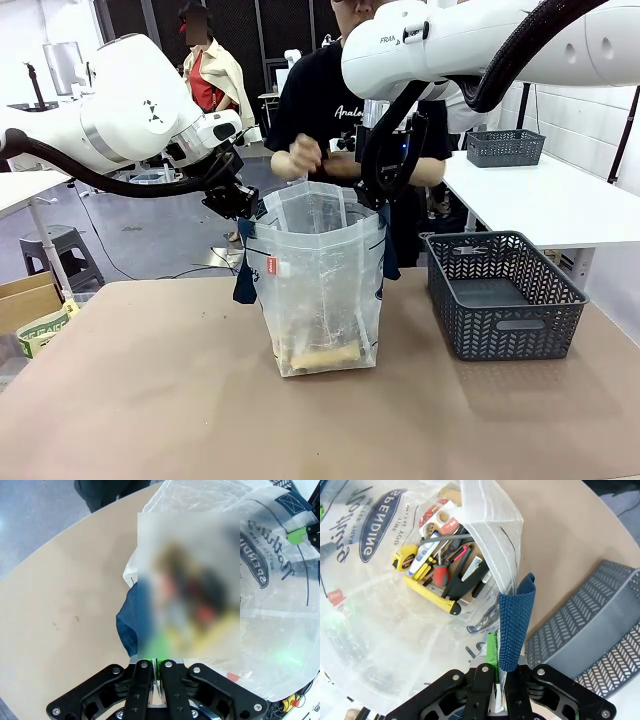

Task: Transfer purchased items from the store into the shopping bag.
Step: Move the Reusable shopping bag to the right side of the table.

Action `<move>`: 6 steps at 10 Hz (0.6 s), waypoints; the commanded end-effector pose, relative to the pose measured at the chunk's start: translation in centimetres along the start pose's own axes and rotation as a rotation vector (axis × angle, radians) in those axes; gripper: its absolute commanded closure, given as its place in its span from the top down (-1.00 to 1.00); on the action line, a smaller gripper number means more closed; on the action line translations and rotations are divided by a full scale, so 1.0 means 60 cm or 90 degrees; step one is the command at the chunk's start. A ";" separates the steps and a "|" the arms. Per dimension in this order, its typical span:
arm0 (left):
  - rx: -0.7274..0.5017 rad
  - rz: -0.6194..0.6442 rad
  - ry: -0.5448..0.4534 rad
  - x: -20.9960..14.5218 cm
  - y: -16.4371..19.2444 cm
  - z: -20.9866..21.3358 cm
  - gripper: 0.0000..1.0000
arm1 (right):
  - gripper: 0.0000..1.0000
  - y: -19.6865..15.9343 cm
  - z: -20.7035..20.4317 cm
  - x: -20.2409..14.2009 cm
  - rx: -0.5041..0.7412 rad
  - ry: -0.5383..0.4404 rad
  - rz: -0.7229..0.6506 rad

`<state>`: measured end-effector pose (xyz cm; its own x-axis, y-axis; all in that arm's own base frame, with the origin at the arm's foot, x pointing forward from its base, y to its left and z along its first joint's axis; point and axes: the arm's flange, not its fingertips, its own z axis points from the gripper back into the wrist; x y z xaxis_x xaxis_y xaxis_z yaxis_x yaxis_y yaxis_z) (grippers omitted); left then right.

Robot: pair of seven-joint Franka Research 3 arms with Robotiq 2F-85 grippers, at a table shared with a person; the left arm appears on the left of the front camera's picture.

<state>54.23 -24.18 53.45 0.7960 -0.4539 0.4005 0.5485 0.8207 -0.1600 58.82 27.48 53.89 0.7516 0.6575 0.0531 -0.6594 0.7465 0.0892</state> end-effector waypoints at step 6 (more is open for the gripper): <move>0.001 0.000 -0.001 0.000 0.001 0.001 -1.00 | -1.00 -0.001 0.001 0.000 -0.001 -0.002 -0.002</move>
<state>54.23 -24.18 53.45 0.7960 -0.4539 0.4005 0.5485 0.8207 -0.1600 58.82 27.48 53.89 0.7516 0.6575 0.0530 -0.6594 0.7465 0.0892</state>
